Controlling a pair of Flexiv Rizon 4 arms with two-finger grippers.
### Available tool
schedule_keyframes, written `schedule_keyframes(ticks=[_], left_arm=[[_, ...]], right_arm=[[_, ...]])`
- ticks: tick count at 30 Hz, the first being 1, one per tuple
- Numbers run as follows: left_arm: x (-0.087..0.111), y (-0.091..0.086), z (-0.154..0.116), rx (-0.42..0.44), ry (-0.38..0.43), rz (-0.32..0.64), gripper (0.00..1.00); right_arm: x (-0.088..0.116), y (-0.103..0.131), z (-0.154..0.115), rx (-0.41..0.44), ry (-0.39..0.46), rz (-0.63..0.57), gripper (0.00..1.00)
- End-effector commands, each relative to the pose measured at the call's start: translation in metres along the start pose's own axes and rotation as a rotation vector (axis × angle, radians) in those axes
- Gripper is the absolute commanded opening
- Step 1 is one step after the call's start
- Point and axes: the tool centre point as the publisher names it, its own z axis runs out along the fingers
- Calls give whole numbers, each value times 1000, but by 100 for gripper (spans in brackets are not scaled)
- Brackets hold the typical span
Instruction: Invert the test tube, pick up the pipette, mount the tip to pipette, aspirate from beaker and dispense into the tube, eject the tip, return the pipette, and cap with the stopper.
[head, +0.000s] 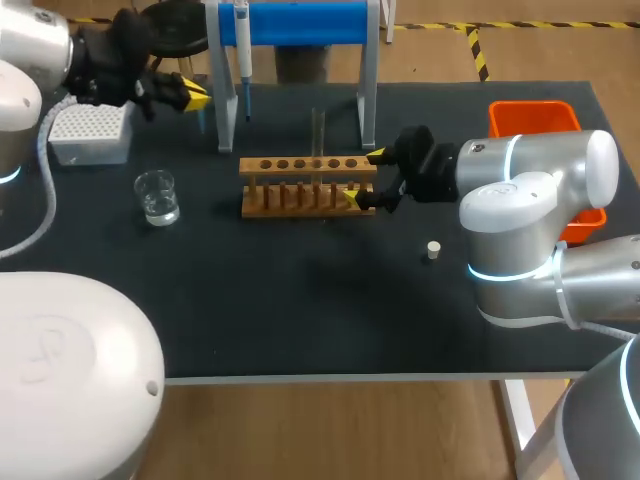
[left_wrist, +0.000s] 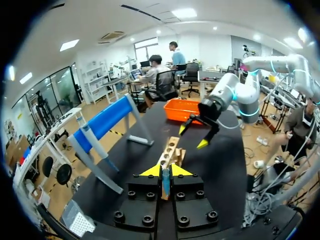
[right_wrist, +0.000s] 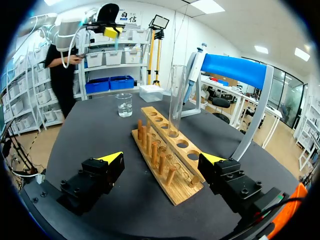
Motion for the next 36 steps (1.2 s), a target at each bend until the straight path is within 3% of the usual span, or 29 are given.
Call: schedule_keyframes(ticks=[1, 9, 16, 24, 36], left_arm=[[19, -15, 6, -51, 14, 3, 0], [55, -28, 39, -26, 78, 20, 0], [76, -42, 60, 36, 77, 64, 0], [92, -50, 73, 78, 73, 73, 0], [106, -53, 88, 58, 125, 22, 0]], right_arm=[[0, 1, 0, 4, 1, 0, 100], [0, 1, 0, 4, 1, 0, 100], [0, 1, 0, 4, 1, 0, 100], [0, 1, 0, 4, 1, 0, 100], [0, 1, 0, 4, 1, 0, 100]])
